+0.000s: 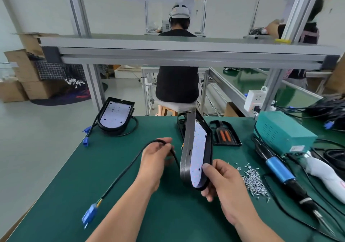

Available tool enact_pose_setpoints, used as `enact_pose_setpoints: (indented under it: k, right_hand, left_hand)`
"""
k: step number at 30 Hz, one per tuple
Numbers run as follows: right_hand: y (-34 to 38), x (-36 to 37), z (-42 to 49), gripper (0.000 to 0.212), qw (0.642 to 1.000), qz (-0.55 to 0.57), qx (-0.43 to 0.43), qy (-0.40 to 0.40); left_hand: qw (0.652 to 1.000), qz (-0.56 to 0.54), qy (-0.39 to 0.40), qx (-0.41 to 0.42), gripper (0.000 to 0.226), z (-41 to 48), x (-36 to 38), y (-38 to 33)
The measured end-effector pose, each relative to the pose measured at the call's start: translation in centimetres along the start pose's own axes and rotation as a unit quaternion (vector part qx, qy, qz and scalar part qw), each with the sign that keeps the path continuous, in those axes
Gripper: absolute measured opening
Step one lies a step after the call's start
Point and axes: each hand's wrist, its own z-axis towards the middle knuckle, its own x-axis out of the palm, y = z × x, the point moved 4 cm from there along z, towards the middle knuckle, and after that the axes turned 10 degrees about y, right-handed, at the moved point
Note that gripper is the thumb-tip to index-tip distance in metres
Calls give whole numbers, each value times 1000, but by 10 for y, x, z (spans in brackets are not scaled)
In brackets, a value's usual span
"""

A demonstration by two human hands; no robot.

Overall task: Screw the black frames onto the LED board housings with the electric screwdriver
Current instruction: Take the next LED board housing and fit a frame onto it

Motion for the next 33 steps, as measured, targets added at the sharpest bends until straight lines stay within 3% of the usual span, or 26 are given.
enact_pose_setpoints:
  k: [4, 8, 11, 16, 19, 24, 26, 29, 33]
  right_hand:
    - [-5, 1, 1, 29, 999, -15, 38, 0]
    - [-6, 7, 1, 28, 997, -9, 73, 3]
    - [-8, 11, 0, 26, 996, 5, 88, 1]
    - [-5, 6, 0, 24, 995, 17, 91, -45]
    - [-4, 2, 1, 23, 993, -36, 81, -77]
    - [2, -4, -1, 16, 990, -89, 63, -91]
    - [5, -3, -3, 15, 990, -99, 55, -80]
    - [10, 3, -8, 23, 989, -133, 37, -52]
    - [20, 4, -13, 6, 982, -188, -16, -27]
  left_hand:
    - [992, 35, 121, -29, 18, -13, 24, -2]
    - [985, 47, 138, -92, 25, -22, 30, -3]
    - [962, -15, 221, -158, 40, -24, 31, 1]
    - [943, -98, 257, -189, 64, -19, 18, -8]
    - [938, -14, 277, -206, 58, -18, 10, -9]
    - [929, 67, 280, -231, 84, -16, -3, -13]
    - [925, 82, 299, -219, 77, -19, -1, -17]
    - [930, 132, 283, -193, 47, -21, 1, -17]
    - [928, 200, 256, -185, 24, -21, -4, -17]
